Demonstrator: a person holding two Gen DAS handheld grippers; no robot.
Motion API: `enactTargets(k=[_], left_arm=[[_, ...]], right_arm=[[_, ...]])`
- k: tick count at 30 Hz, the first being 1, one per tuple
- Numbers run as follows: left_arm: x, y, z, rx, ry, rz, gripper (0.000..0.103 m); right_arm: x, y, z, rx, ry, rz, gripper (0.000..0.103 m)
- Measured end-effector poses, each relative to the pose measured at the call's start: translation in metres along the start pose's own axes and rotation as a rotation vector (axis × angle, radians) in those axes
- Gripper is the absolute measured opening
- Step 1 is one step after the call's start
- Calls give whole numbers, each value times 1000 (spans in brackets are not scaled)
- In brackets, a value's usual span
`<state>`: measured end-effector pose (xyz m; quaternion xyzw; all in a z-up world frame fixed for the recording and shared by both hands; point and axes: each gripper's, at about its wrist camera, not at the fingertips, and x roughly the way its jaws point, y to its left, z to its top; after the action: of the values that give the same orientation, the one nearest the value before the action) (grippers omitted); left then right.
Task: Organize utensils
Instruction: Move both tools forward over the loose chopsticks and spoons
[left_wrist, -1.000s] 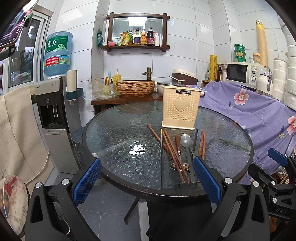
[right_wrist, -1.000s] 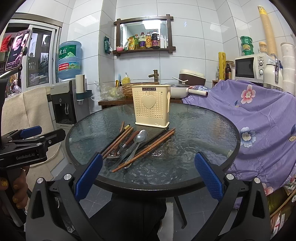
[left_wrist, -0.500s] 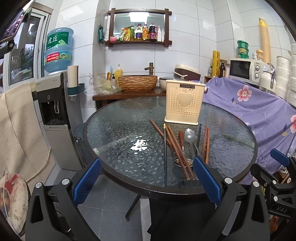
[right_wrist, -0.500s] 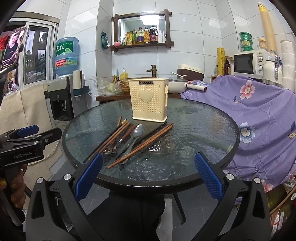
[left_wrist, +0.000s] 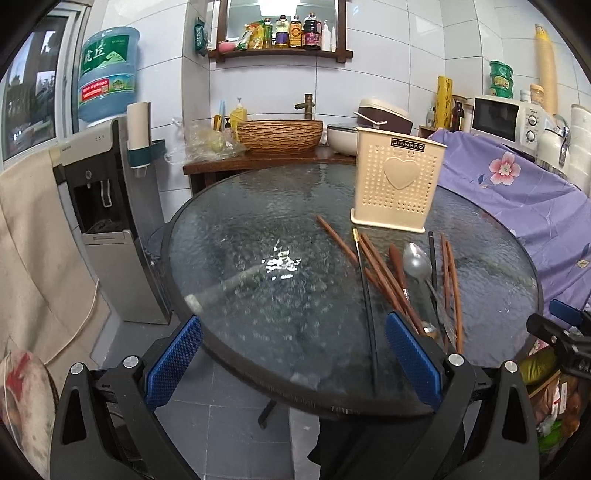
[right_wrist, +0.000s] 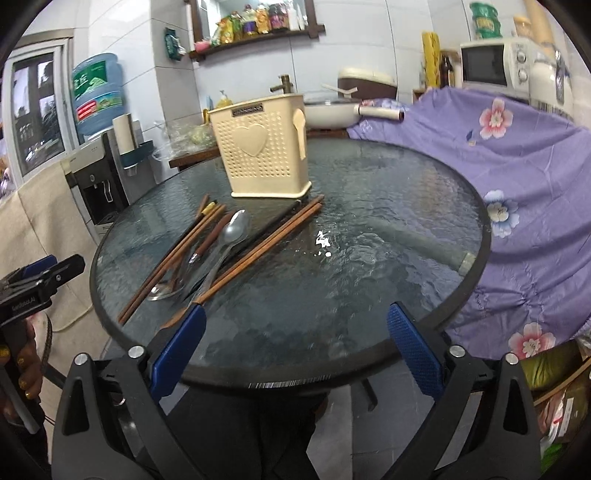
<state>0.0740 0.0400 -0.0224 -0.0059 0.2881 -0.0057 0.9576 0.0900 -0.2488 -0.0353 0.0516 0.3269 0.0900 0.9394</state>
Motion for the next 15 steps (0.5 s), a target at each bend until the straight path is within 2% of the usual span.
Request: enactTargets(k=[3, 7, 15], left_arm=[[11, -4, 8, 22, 12, -8, 94], [34, -7, 16, 45, 61, -48, 81], [67, -10, 35, 59, 126, -112, 63]], right_arm=[[13, 3, 12, -21, 28, -5, 81], [29, 9, 28, -38, 65, 3, 67], [67, -2, 58, 37, 149, 15, 48]])
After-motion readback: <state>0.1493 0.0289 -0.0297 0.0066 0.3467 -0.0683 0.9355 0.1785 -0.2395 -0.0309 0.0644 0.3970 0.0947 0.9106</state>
